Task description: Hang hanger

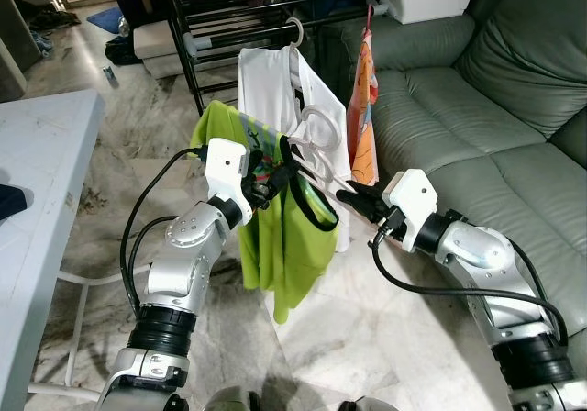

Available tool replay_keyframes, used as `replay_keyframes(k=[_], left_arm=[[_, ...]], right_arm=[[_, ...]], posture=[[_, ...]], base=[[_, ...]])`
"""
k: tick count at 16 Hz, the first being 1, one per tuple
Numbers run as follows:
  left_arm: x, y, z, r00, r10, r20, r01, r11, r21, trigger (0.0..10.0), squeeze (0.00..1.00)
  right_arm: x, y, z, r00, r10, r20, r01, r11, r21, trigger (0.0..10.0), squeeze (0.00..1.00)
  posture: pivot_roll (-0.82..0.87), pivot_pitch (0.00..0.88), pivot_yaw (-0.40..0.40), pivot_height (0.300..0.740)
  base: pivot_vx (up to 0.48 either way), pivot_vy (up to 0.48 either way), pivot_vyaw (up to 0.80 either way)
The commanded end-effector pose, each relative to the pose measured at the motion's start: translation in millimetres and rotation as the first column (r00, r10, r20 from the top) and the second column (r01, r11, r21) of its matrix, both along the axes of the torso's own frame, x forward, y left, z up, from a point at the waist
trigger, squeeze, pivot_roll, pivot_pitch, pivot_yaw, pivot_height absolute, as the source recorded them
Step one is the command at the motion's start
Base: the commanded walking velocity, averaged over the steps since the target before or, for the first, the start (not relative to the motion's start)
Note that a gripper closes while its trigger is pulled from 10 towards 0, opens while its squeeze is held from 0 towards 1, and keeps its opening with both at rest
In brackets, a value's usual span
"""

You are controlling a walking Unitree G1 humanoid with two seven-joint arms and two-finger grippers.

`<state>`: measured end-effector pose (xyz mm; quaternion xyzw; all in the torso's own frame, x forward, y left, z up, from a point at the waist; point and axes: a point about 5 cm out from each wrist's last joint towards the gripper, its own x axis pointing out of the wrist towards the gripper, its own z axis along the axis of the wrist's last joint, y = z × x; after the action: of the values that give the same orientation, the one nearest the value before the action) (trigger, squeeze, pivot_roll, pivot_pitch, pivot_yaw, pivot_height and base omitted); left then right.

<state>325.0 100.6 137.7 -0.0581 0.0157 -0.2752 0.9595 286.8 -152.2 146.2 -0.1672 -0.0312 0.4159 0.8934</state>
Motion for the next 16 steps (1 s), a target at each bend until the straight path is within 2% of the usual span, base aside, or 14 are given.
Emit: replay_keyframes(k=[1,2,7,16], left_arm=[[3.1,0.9,3,1.0,0.006,0.013,-0.006,1.0,0.02,1.9,0.0],[3.8,1.1,2,1.0,0.004,0.017,-0.005,1.0,0.022,0.0,0.0],[4.0,1.8,-1,1.0,0.002,0.031,-0.004,0.999,0.048,0.0,0.0],[3.1,7.5,-3,0.997,-0.01,0.071,0.001,0.992,0.125,0.0,0.0]], right_arm=[[-3.5,8.7,12,0.997,0.062,0.042,-0.063,0.998,0.021,10.0,0.0],[-7.9,10.0,13,0.995,0.096,0.018,-0.096,0.995,0.022,10.0,0.0],[-14.1,5.5,13,0.992,0.127,-0.024,-0.127,0.992,0.004,10.0,0.0],[-5.7,-4.4,11,0.999,0.049,-0.002,-0.049,0.998,-0.044,10.0,0.0]], posture=[[-0.05,0.0,0.025,0.74],[-0.05,0.0,0.025,0.74],[-0.05,0.0,0.025,0.74],[-0.05,0.0,0.022,0.74]], base=[[0.0,0.0,0.0],[0.0,0.0,0.0],[0.0,0.0,0.0],[0.0,0.0,0.0]])
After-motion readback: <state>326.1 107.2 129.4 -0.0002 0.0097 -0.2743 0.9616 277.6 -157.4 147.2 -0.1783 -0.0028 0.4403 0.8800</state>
